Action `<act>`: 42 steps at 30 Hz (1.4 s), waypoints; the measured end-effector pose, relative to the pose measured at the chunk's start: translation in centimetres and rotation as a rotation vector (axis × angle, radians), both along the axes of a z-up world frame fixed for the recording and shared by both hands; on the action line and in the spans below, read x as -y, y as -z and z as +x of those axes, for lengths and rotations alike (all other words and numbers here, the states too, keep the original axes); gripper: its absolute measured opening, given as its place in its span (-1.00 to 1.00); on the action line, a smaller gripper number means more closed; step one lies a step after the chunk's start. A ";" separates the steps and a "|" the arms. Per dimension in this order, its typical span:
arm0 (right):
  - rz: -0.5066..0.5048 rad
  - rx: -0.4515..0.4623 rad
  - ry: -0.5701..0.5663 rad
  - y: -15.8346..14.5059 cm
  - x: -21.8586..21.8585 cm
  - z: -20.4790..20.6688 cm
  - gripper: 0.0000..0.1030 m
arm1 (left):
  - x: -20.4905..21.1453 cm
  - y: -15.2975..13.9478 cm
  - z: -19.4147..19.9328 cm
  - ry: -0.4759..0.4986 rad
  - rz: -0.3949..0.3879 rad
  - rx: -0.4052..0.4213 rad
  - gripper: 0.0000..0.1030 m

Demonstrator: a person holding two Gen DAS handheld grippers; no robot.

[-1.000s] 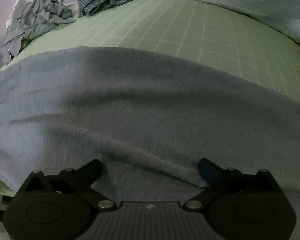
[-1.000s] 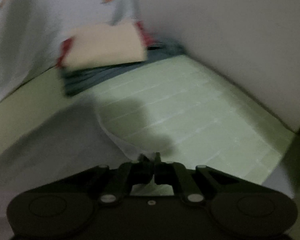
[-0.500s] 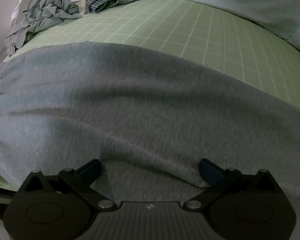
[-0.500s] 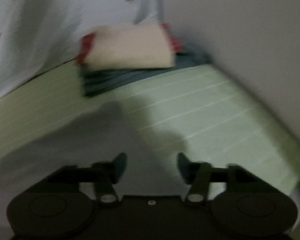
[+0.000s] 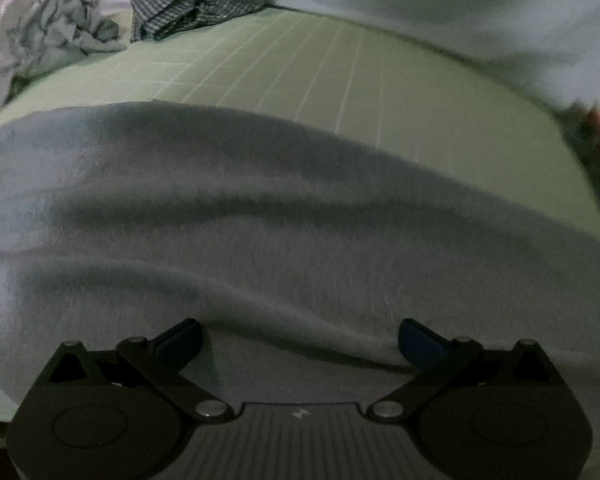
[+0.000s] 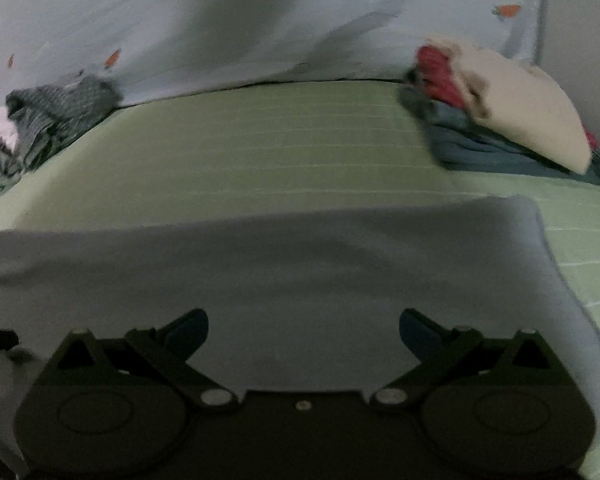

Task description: Fold clothes

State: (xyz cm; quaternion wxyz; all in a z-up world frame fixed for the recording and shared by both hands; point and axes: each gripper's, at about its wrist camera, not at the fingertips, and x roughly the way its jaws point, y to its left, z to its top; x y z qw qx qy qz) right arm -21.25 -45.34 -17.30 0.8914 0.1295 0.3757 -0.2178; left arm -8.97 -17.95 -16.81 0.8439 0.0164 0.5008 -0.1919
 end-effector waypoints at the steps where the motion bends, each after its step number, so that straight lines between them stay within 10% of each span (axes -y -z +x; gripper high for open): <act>1: 0.005 -0.004 0.007 0.1 -0.9 0.5 1.00 | -1.2 -0.4 0.6 -0.005 -0.012 0.008 1.00; 11: 0.054 -0.024 0.090 1.3 -10.8 5.4 1.00 | -17.3 -4.3 7.6 -0.131 0.075 0.235 1.00; 21: -0.020 -0.063 0.246 2.7 -18.2 9.0 1.00 | -30.1 -3.7 13.7 -0.258 0.136 0.238 1.00; 42: -0.021 -0.102 0.424 2.8 -20.2 10.6 1.00 | -33.0 1.0 16.8 -0.216 -0.009 0.091 1.00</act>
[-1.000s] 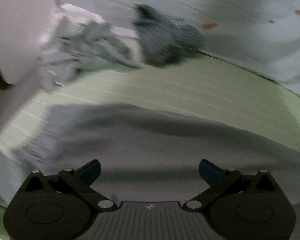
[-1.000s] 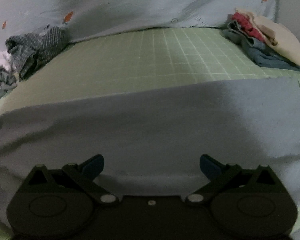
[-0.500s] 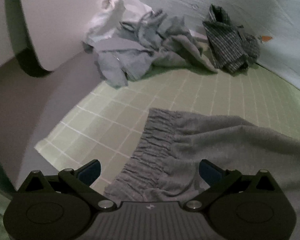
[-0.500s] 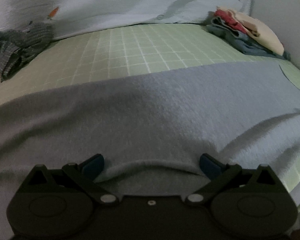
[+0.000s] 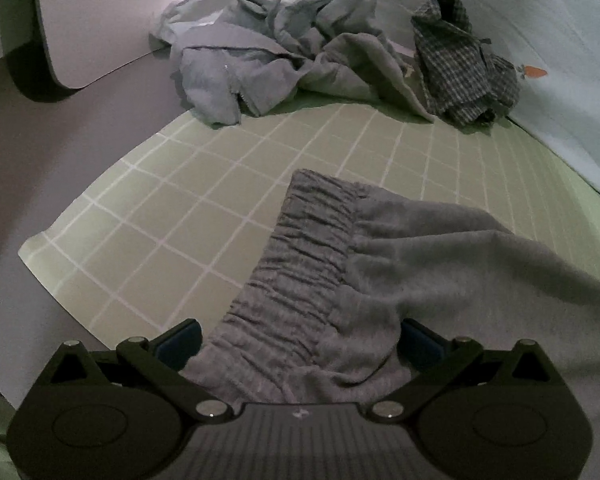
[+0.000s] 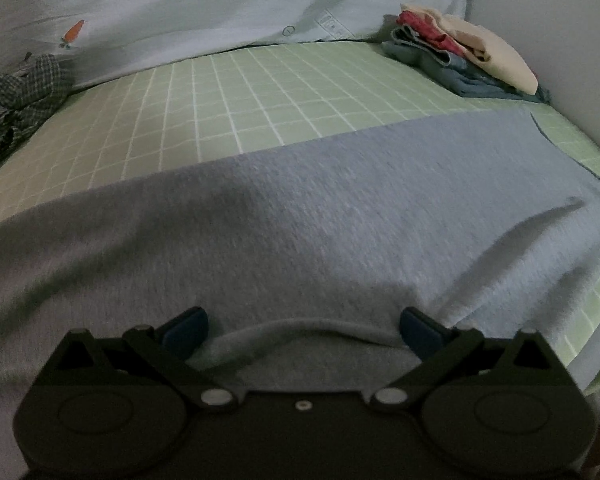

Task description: Fold clothes

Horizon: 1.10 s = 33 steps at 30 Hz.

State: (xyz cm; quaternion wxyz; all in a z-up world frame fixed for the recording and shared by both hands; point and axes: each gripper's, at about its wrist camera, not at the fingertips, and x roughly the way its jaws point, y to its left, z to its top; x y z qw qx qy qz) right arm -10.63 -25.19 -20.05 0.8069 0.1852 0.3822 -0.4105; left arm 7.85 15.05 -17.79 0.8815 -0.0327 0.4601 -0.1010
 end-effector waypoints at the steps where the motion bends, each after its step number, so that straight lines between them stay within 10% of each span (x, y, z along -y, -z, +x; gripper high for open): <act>1: 0.002 -0.001 0.000 0.0 0.0 0.0 1.00 | 0.1 0.0 0.0 0.001 0.000 0.002 1.00; 9: -0.003 0.010 -0.003 0.2 0.2 0.3 1.00 | 0.9 0.0 0.2 0.034 -0.031 0.022 0.89; 25: -0.035 0.047 -0.032 0.5 0.2 0.1 1.00 | 3.6 -1.0 -0.6 0.144 -0.105 0.059 -0.45; 33: -0.045 0.059 -0.060 0.6 0.3 0.0 1.00 | 9.6 -5.4 -2.1 0.345 -0.213 0.125 -0.52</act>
